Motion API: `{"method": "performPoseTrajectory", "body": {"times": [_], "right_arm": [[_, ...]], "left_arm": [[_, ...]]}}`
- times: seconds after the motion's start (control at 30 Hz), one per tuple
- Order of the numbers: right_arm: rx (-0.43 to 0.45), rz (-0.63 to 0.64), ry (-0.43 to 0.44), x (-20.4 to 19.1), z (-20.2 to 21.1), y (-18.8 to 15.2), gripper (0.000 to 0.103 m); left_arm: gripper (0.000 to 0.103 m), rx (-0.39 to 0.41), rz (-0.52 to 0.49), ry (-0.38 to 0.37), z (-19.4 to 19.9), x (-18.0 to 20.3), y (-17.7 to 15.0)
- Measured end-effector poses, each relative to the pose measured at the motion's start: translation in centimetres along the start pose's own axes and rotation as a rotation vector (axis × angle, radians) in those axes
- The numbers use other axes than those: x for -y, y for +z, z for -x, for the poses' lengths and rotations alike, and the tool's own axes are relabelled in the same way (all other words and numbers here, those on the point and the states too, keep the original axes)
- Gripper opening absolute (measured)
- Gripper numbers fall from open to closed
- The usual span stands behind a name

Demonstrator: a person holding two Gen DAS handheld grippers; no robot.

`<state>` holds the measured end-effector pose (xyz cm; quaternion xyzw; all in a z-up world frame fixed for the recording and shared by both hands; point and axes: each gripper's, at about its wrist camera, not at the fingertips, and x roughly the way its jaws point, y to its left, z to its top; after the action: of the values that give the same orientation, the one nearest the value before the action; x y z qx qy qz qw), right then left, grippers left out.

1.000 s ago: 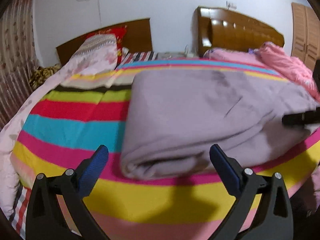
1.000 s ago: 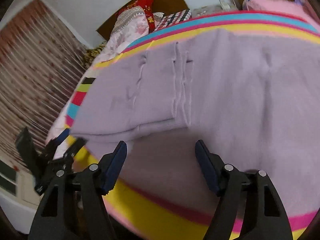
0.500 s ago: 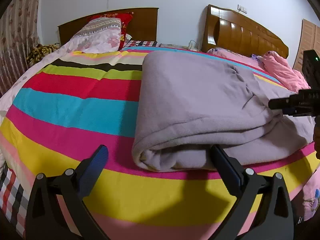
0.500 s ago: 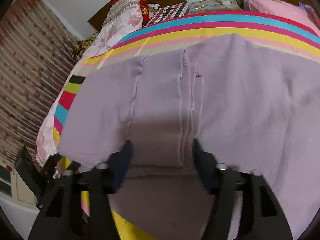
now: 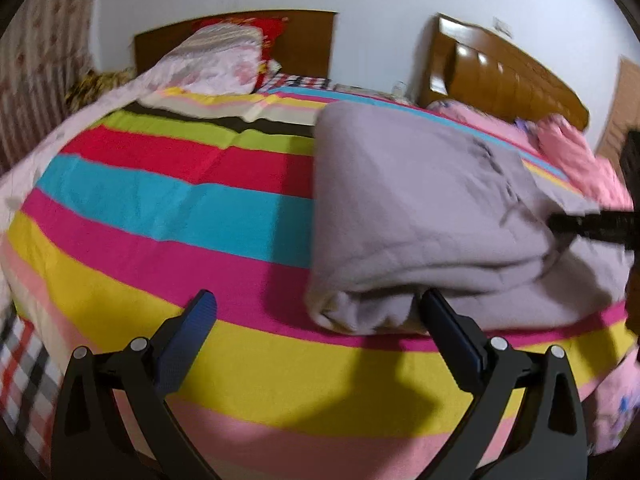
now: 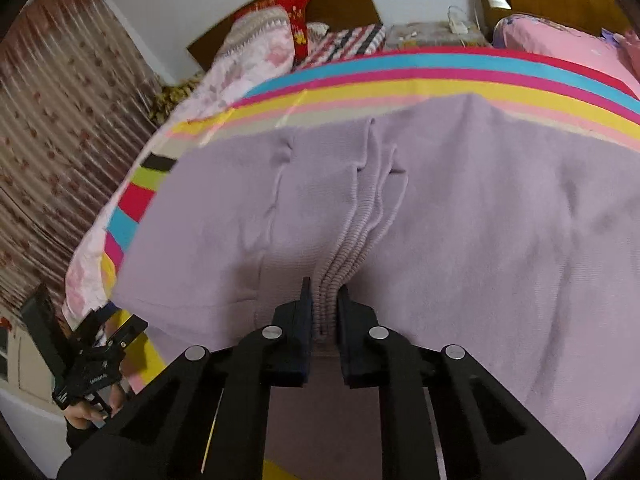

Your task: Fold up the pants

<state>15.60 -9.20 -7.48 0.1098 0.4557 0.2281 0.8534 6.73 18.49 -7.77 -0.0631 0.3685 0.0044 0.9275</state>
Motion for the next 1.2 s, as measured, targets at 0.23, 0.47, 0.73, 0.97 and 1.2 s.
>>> {"method": "performPoseTrajectory", "body": {"times": [0.23,0.47,0.73,0.97,1.2], "right_arm": [[0.115,0.054,0.024,-2.0,3.0,1.8,0.012],[0.175,0.075,-0.002,-2.3,7.2,0.4,0.011],[0.096,0.008,-0.051,0.7,3.8,-2.9,0.011],[0.097,-0.005,-0.032,1.5,4.3,-3.6,0.011],[0.123,-0.01,-0.025,1.5,5.0,-3.8,0.011]], "left_arm": [[0.102,-0.014,0.067,0.11,-1.1,-2.0,1.5],[0.102,-0.014,0.057,0.13,-1.1,-1.8,1.5],[0.102,-0.046,0.0,0.148,-1.7,-1.4,1.8],[0.102,-0.054,-0.028,0.179,-1.7,-0.8,1.9],[0.102,-0.036,-0.159,0.273,-1.2,1.2,2.1]]}}
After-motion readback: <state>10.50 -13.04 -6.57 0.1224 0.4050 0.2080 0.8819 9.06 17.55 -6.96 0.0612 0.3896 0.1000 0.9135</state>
